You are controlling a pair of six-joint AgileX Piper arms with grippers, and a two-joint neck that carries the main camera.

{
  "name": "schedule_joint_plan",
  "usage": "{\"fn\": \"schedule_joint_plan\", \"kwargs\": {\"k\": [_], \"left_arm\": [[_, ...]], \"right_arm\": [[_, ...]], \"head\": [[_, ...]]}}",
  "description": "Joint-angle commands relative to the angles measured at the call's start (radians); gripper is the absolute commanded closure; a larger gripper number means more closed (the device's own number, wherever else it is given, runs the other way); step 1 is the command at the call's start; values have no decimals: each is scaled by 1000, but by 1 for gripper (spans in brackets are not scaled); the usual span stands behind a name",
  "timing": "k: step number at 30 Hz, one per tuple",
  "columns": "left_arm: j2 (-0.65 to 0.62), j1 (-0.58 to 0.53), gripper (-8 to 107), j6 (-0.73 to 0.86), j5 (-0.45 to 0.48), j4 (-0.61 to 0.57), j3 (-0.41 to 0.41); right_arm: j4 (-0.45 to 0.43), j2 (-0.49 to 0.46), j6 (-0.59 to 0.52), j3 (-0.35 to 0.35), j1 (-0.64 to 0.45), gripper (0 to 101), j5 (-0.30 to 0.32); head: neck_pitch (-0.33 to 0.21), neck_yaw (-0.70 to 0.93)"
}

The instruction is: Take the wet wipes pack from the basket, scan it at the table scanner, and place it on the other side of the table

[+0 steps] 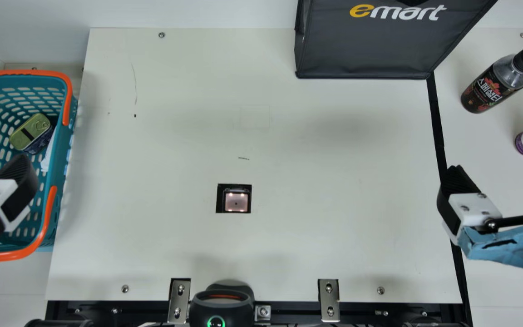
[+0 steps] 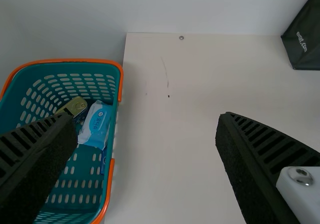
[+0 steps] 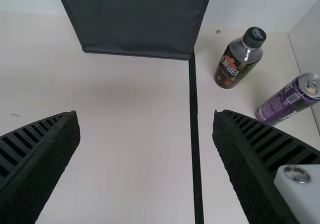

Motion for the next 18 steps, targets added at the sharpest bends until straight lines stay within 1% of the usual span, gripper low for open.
{"fn": "schedule_joint_plan", "kwargs": {"k": [1,15,18], "left_arm": [[0,0,9,0,0,0,0],[0,0,9,0,0,0,0],[0,0,9,0,0,0,0]], "right_arm": [[0,0,0,0,0,6,0],[0,0,0,0,0,6,0],[0,0,0,0,0,6,0]], "head": [[-27,25],[-27,351],[-27,351]]}}
